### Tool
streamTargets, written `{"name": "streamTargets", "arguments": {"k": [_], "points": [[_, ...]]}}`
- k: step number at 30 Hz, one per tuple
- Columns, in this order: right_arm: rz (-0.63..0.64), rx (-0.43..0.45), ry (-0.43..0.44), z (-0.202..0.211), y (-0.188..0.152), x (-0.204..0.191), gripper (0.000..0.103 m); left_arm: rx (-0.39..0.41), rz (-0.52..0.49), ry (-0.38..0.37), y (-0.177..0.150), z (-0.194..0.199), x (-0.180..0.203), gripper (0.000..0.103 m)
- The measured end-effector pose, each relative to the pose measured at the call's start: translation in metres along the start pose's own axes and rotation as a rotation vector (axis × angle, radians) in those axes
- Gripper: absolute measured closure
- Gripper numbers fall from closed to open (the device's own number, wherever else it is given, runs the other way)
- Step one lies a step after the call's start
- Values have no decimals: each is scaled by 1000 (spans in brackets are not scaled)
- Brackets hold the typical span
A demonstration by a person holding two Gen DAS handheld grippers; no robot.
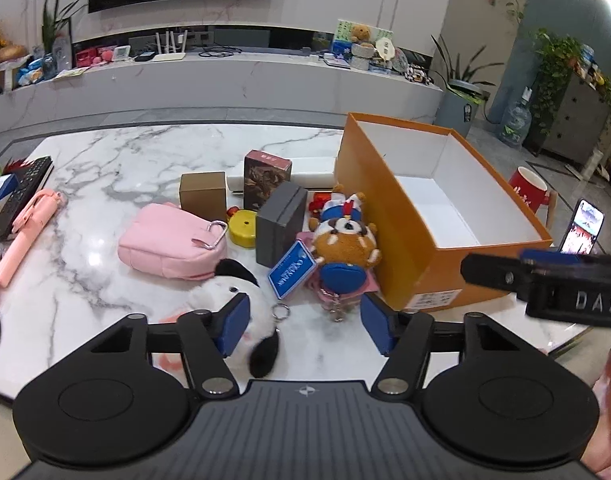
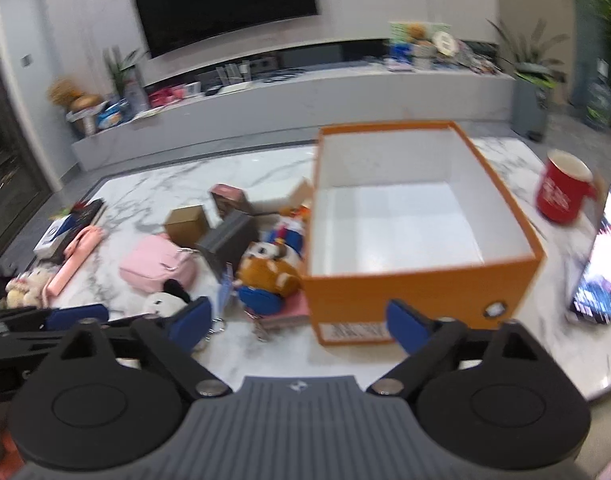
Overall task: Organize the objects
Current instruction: 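Move both tools toward the plush toys and pink backpack on the table, then grasp the pink backpack handle with the left tool while the right tool grasps the raccoon plush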
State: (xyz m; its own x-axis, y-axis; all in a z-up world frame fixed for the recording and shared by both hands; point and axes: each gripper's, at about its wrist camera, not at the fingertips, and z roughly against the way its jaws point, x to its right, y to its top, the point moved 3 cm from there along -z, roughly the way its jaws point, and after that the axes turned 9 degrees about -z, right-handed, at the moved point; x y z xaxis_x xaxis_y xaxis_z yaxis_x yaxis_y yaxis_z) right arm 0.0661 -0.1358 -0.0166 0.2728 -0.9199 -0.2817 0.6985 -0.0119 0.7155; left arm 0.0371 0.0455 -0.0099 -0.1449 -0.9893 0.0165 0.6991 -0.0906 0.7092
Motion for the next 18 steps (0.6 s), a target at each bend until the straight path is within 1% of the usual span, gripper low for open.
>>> {"name": "streamTargets", "arguments": {"k": [1,2,3,4,6,7,8,10,11,14,17,18], "points": [[16,-5,13,-2,2,-4,28,-3,-12,-1,1,-2,-3,36],[30,-12,28,-6,5,-8,34,-4,-25,2,3,-4,-6,37],[44,-20,44,-10,8,-13,37,-5,-34,5,5,-7,-10,37],[60,-30,60,-15,11,-19,43,-8,-36,5,6,-9,-15,38],[88,-48,85,-24,15,-28,50,-19,-28,-8,9,-16,-24,41],[127,-68,120,-30,16,-35,53,-23,-24,-17,11,-20,-29,42],[142,-80,132,-36,18,-40,57,-26,-18,-22,12,-23,-34,42],[169,-102,156,-49,19,-52,63,-31,-5,-12,14,-31,-48,42],[180,-113,166,-55,19,-57,65,-33,-9,-8,15,-34,-53,42],[205,-154,176,-77,19,-69,65,-47,-81,14,17,-46,-66,42],[216,-197,182,-100,17,-79,65,-69,-184,22,18,-59,-76,41],[216,-212,187,-108,16,-82,65,-84,-241,27,18,-65,-78,42]]}}
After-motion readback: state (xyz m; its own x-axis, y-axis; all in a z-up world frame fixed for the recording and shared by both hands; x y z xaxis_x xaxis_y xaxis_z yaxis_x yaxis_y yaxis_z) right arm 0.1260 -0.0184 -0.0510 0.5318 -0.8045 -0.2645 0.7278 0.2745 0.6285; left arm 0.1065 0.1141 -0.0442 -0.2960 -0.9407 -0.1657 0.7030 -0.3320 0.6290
